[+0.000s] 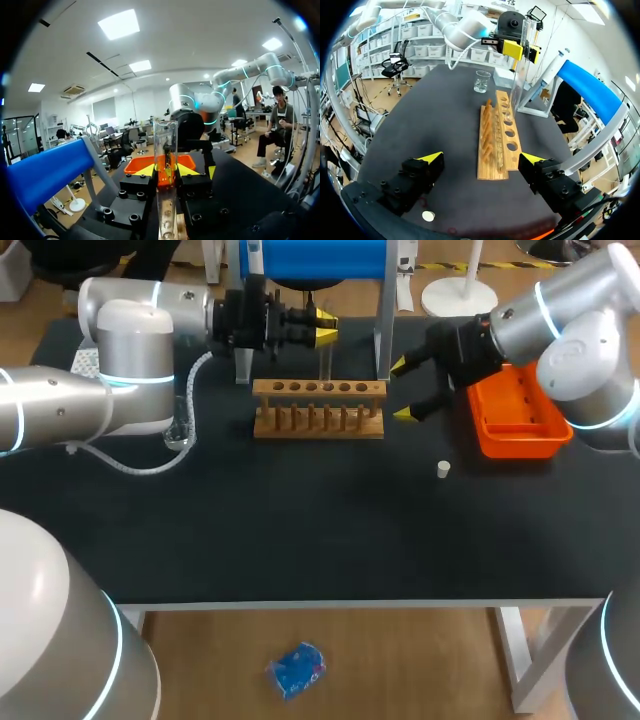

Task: Invert the test tube, pick up the pipette, mount the tip to pipette, aspirate from beaker and dispense into the tube, eject the tip, return the pipette, and cap with the stopper.

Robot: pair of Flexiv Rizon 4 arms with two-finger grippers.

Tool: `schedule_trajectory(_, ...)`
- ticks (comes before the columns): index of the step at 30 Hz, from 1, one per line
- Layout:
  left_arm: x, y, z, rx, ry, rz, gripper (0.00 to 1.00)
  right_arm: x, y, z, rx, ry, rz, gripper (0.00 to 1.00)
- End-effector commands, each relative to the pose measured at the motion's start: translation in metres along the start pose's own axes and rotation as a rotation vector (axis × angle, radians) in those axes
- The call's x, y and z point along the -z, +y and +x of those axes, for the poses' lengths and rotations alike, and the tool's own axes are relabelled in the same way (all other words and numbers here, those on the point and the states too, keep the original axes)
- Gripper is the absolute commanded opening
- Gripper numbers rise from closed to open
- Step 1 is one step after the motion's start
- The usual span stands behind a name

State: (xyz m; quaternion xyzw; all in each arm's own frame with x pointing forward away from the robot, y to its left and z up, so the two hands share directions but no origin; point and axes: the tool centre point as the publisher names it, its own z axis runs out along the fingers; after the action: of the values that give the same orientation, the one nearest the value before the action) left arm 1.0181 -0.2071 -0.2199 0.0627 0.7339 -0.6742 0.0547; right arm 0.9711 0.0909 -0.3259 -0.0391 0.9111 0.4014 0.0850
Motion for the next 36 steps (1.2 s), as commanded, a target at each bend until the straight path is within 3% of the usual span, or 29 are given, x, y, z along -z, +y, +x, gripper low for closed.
schedule_trajectory(1, 0.000, 0.003, -0.003, 0.006, 0.007, 0.003, 0.00, 0.000, 0.000, 0.000, 0.001, 0.000, 0.000, 1.00)
schedule_trajectory(36, -0.010, 0.014, -0.005, 0.024, 0.036, -0.004, 0.00, 0.000, 0.000, 0.000, 0.001, 0.000, 0.000, 1.00)
